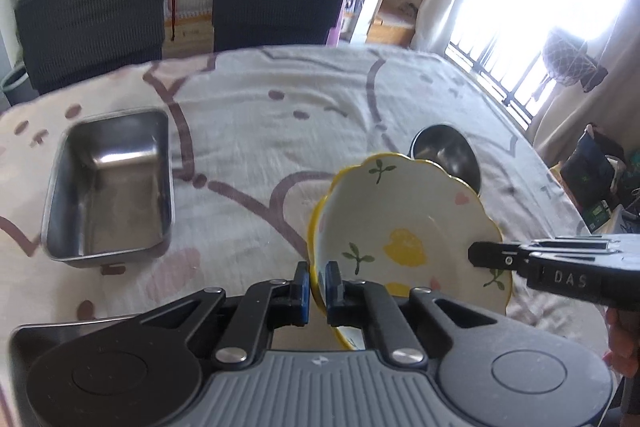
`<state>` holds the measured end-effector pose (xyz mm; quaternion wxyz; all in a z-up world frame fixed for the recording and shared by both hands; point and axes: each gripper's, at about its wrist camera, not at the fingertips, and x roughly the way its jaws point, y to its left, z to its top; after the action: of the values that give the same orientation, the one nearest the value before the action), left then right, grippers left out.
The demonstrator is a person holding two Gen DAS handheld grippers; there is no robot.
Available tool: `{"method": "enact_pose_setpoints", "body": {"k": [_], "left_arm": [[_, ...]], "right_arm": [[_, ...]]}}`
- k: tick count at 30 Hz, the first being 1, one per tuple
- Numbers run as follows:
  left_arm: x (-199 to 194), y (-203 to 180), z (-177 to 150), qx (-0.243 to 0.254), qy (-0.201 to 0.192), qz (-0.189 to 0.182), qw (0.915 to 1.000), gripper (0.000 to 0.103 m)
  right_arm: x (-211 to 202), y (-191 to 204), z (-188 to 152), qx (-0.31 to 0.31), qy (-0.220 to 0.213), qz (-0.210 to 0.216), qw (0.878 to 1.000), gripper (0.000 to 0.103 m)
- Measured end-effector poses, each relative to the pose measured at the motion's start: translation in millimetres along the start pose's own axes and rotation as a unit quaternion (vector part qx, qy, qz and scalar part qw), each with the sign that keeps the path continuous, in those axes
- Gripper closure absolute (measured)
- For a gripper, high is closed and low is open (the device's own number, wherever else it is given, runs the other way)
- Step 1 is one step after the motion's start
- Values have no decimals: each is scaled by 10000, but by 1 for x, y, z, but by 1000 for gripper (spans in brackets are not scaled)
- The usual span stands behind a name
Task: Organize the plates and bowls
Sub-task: 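Lift the lemon-print bowl with both grippers and lower it into the cream bowl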
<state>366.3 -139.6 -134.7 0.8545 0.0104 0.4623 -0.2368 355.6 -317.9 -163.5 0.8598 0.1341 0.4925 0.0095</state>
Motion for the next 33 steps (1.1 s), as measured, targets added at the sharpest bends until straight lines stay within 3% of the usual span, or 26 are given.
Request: {"method": "enact_pose_setpoints", "body": {"k": [16, 33], "left_arm": [[-113, 15, -27, -362, -766, 153, 9963, 95], [-193, 49, -102, -619, -1160, 499, 9901, 94]], "right_arm": [[-86, 48, -20, -239, -854, 636, 9940, 95], [-115, 108, -62, -751, -903, 1265, 9850, 95]]}}
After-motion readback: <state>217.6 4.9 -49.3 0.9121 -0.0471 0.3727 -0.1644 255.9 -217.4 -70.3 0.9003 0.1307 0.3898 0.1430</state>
